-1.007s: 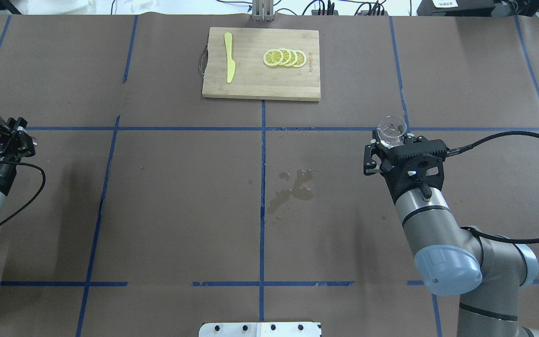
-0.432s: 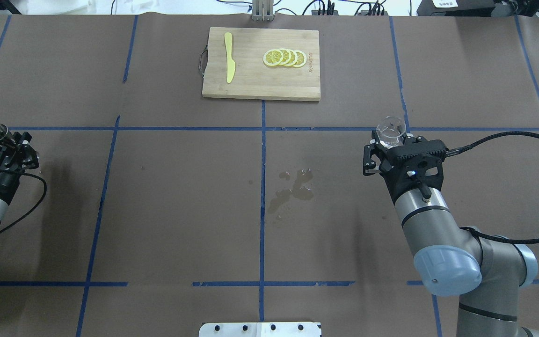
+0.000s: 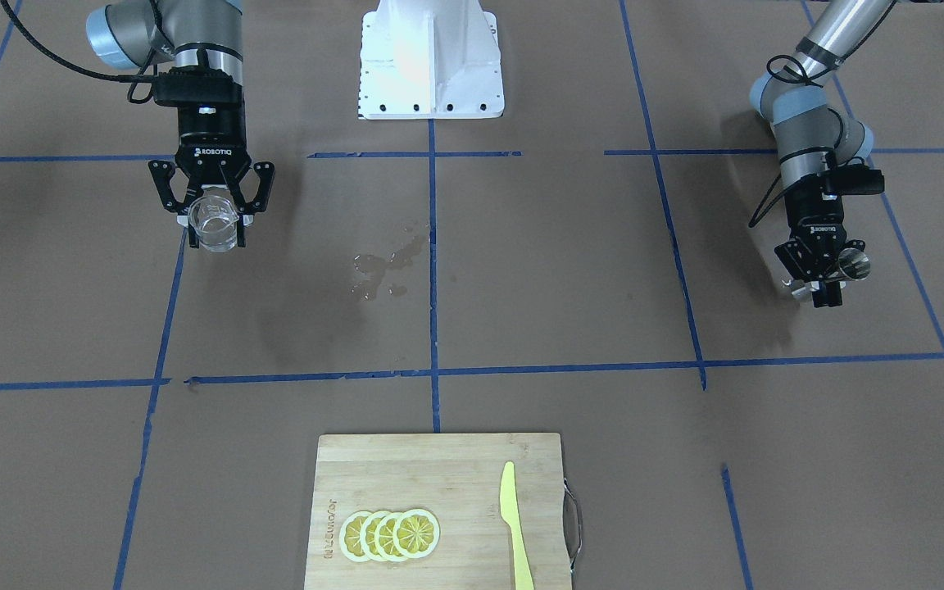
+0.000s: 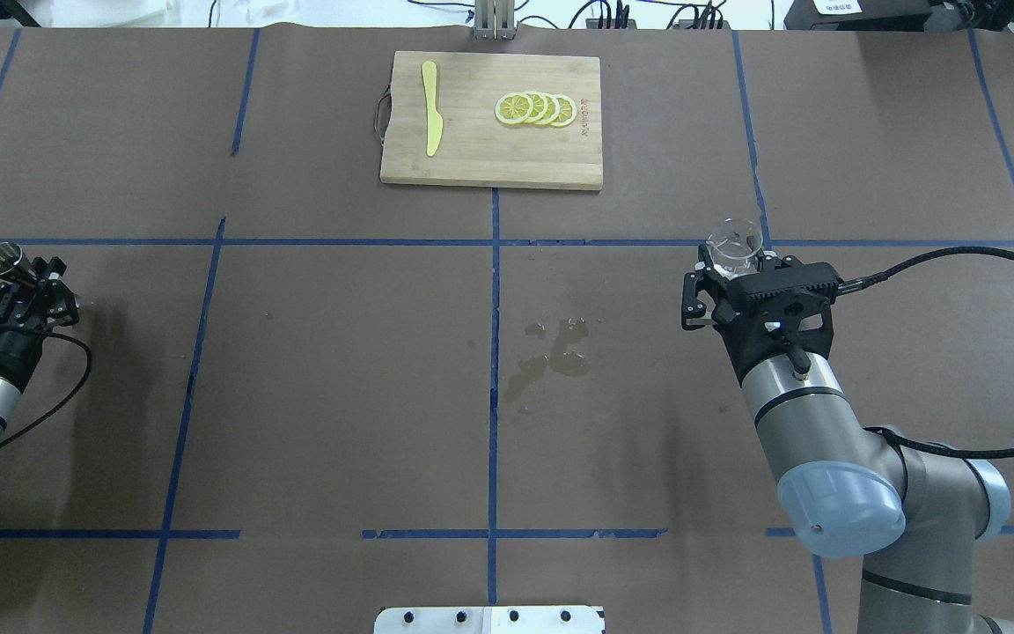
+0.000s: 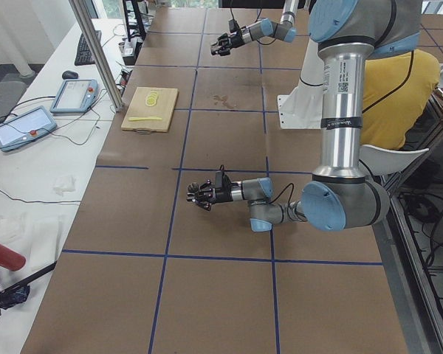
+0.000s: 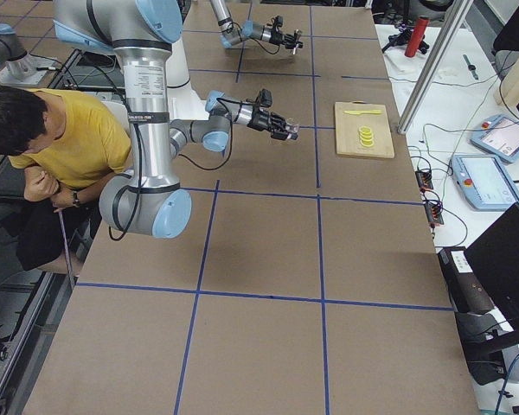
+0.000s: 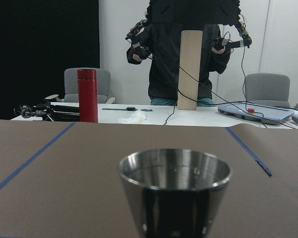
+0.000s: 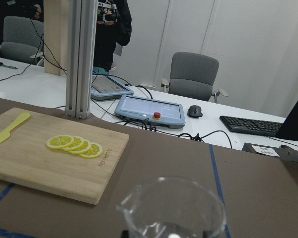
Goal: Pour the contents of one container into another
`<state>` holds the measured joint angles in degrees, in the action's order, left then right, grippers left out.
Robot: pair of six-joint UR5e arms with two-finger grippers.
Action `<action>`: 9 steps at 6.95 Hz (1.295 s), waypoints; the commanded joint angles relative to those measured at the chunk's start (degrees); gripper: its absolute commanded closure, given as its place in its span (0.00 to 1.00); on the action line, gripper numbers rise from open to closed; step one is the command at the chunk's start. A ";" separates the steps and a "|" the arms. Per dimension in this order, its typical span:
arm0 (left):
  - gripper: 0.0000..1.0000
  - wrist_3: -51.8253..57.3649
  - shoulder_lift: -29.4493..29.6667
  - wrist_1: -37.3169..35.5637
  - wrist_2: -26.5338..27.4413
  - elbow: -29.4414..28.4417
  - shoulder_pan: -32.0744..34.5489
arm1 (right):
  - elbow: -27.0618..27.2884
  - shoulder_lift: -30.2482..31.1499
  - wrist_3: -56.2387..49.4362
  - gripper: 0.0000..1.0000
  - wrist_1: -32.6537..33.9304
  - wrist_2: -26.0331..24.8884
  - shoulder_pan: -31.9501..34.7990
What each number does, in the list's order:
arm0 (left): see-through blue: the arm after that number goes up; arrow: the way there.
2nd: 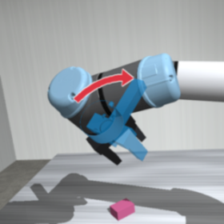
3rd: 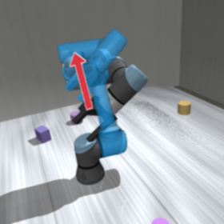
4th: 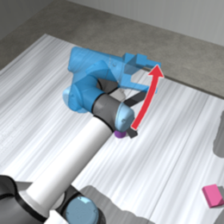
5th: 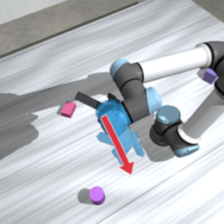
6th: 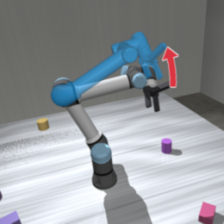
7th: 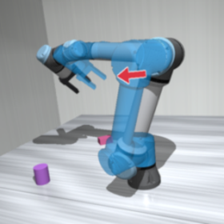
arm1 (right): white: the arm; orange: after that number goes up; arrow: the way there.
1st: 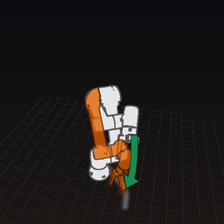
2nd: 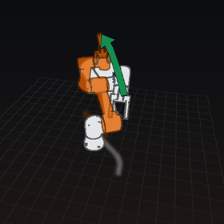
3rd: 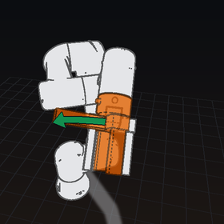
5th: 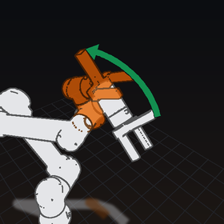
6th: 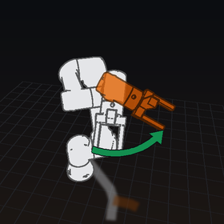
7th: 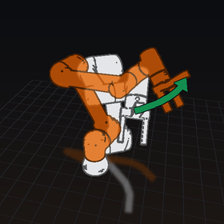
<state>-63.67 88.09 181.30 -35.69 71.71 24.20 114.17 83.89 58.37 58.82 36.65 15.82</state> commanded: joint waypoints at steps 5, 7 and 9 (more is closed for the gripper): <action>1.00 -0.05 0.06 -0.94 -0.17 -0.07 -0.91 | 0.00 -0.22 -0.01 1.00 -0.02 0.00 0.00; 1.00 -0.05 0.06 -1.64 -0.25 0.01 -1.26 | 0.00 -0.22 -0.10 1.00 -0.02 0.00 -0.09; 0.87 0.04 -0.03 -1.74 -0.25 -0.07 -1.35 | 0.00 -0.31 -0.10 1.00 0.07 0.00 -0.09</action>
<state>-63.66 88.09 179.66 -35.94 71.69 22.91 114.20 83.61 58.28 58.86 36.65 15.75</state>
